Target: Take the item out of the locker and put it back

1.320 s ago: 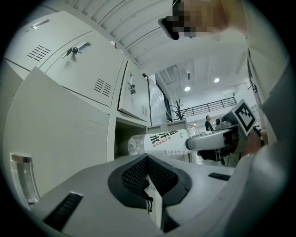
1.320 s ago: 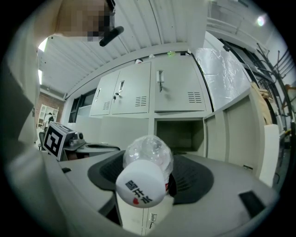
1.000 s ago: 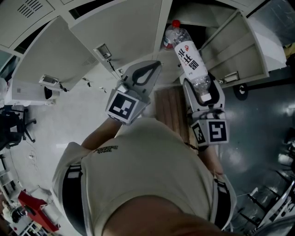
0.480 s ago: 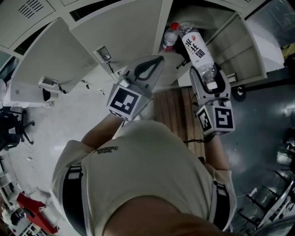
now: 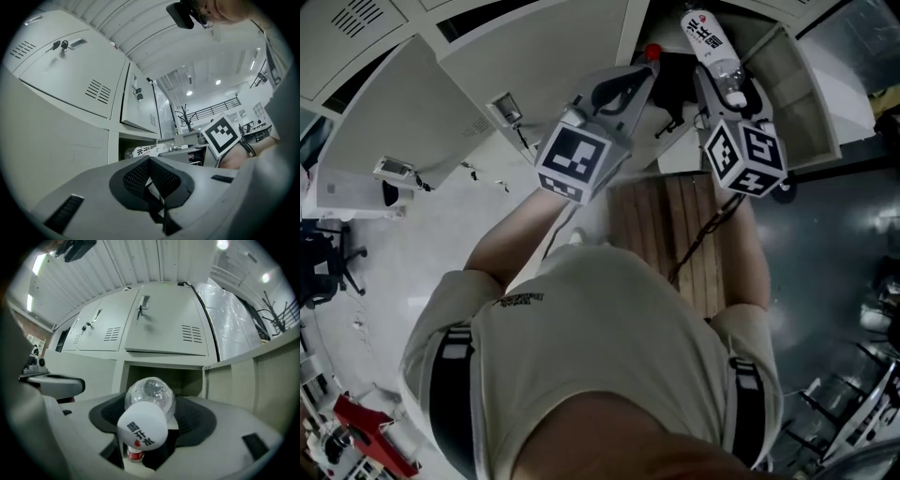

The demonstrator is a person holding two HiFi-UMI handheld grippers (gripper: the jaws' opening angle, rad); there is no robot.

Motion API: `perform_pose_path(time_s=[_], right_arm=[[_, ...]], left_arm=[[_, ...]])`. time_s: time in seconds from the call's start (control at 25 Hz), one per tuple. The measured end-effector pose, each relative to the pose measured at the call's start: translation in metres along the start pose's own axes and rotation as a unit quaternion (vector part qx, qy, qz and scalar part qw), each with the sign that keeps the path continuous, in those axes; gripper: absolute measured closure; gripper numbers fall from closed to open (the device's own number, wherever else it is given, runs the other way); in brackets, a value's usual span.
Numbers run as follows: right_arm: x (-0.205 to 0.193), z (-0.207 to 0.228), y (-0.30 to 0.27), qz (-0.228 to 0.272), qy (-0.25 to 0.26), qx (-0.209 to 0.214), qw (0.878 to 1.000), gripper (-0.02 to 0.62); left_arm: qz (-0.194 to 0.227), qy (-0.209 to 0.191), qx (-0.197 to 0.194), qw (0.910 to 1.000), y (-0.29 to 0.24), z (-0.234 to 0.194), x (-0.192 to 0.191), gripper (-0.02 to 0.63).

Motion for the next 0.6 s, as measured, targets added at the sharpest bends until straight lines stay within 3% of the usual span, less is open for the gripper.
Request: perform_pose_path(time_s=[0.28,0.6], right_arm=[[-0.011,0.011,-0.065,-0.031,0.004,-0.015,0.999,0.282],[-0.043,0.017,-0.134,-0.076,0.021,-0.027,0.997,0.282]], left_arm=[[-0.005,0.004,0.003,1.0,-0.036,-0.011,-0.002,0.594],[-0.01,0.021,0.011,0.9997,-0.063,-0.023,-0.043,0.594]])
Point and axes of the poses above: the fingertips, and each gripper's own axes: y backward along the fingers, z to its right, x out of its top, the point moved 10 cm from there along y, backward along the fingers, and after that the axes turned 7 degrees about y, right-handed, at the moved point
